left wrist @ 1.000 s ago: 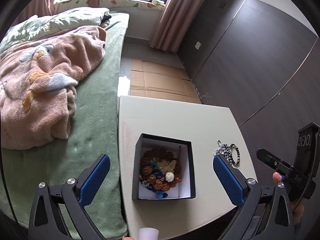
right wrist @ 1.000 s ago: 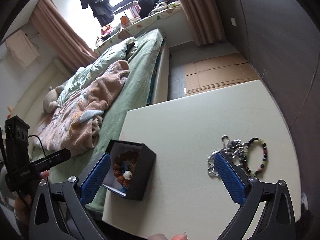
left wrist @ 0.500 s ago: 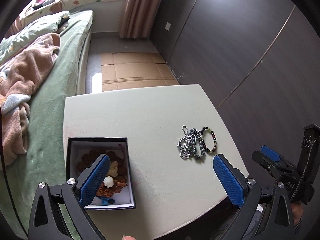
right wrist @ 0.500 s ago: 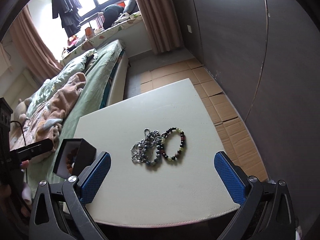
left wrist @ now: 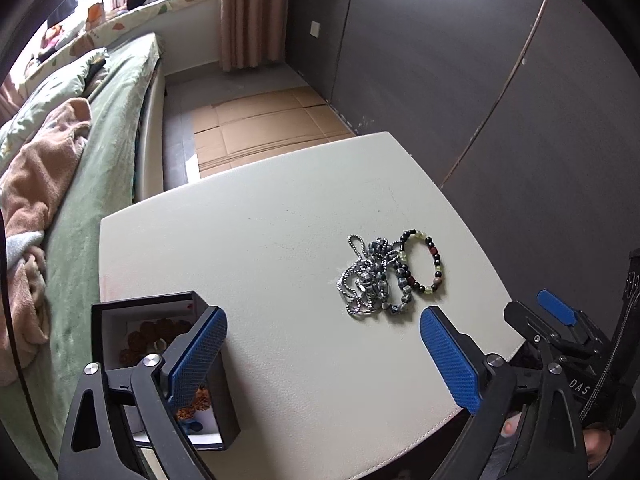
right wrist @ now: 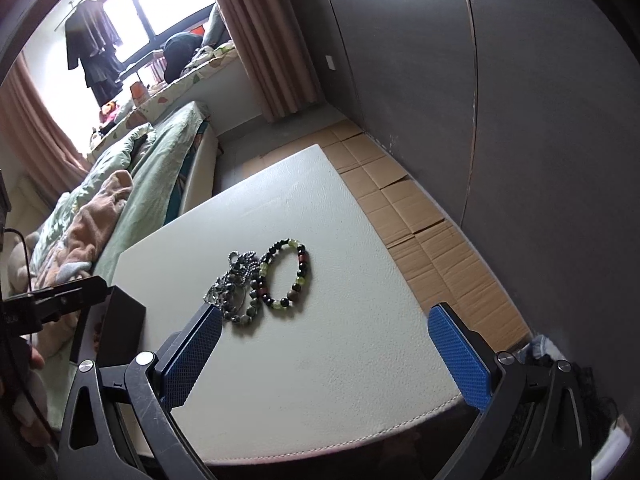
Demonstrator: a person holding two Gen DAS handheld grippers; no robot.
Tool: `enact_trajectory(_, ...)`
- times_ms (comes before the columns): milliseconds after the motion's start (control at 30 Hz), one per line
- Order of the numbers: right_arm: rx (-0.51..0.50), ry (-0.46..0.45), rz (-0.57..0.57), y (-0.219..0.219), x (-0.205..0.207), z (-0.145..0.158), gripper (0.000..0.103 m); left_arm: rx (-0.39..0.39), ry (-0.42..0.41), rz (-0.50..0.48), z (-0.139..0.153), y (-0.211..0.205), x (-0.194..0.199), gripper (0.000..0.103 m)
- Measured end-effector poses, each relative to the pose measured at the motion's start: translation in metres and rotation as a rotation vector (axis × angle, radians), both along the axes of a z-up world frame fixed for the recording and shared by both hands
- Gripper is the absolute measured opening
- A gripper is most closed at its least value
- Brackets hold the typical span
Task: Organize jewelry
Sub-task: 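Move the open left gripper over the tangled silver chain, then close the left gripper on the silver chain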
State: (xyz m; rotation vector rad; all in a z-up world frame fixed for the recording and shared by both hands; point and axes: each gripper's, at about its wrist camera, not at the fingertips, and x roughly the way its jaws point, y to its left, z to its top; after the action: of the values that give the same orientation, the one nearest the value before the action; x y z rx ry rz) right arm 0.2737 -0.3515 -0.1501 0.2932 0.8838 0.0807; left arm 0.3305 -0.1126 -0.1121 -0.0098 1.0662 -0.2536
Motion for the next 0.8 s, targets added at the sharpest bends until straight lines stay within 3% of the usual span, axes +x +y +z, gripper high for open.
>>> enact_trajectory(100,0.008,0.001,-0.016,-0.006,0.002,0.000,0.099,-0.001,0.035,-0.023,-0.013,-0.012,0.005,0.080)
enact_trajectory(233,0.058,0.021,-0.040,-0.017,0.004,-0.005,0.099,0.006,0.062,-0.054,-0.029,-0.028,0.012,0.072)
enact_trajectory(400,0.091,0.035,-0.060,-0.027,0.005,-0.010,0.098,0.042,0.081,-0.091,-0.045,-0.041,0.024,0.044)
enact_trajectory(667,0.100,0.062,-0.039,-0.023,0.011,-0.017,0.096,0.049,0.094,-0.085,-0.064,-0.042,0.043,0.041)
enact_trajectory(800,0.091,0.070,-0.029,-0.019,0.013,-0.018,0.096,0.027,0.119,-0.084,-0.075,-0.043,0.051,0.033)
